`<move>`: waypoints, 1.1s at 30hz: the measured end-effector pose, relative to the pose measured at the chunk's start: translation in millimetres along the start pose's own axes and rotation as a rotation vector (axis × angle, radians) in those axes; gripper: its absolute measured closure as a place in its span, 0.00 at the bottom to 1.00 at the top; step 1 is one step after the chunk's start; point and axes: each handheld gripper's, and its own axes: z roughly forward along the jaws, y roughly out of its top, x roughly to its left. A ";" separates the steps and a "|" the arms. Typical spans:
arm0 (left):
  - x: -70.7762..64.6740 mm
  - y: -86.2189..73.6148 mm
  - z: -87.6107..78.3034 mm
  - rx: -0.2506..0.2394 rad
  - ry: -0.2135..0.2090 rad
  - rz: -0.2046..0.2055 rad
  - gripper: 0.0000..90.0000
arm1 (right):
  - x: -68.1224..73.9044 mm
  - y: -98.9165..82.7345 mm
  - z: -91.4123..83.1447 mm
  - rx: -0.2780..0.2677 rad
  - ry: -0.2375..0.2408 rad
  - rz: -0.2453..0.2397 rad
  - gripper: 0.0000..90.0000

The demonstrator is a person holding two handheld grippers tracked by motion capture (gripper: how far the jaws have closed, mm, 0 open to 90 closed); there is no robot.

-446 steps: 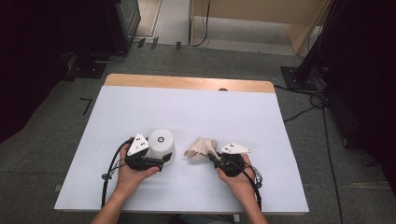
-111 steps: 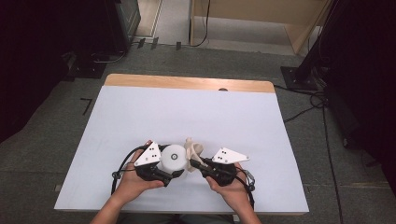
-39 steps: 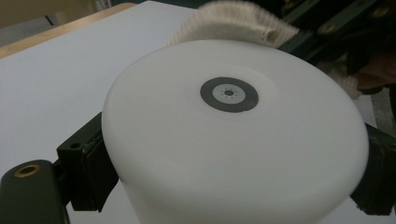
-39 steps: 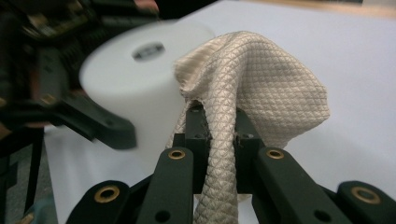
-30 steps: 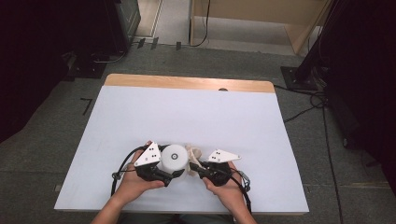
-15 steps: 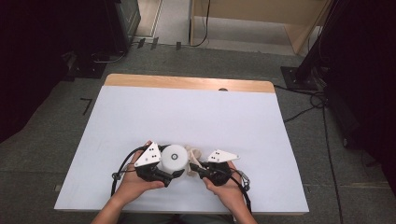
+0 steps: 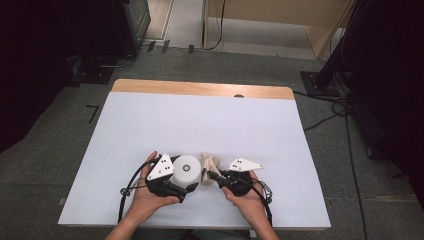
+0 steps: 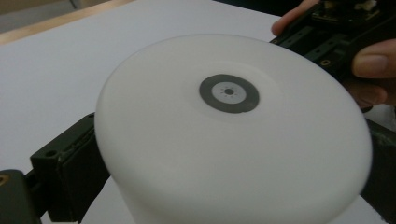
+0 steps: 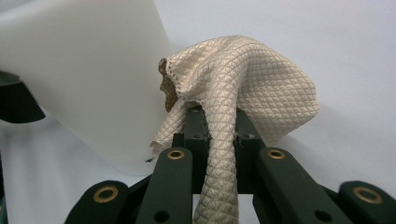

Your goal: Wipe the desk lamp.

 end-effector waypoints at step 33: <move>16.5 2.7 -1.0 0.045 -0.085 0.075 0.09 | 0.4 0.1 0.4 -0.002 0.008 -0.011 0.90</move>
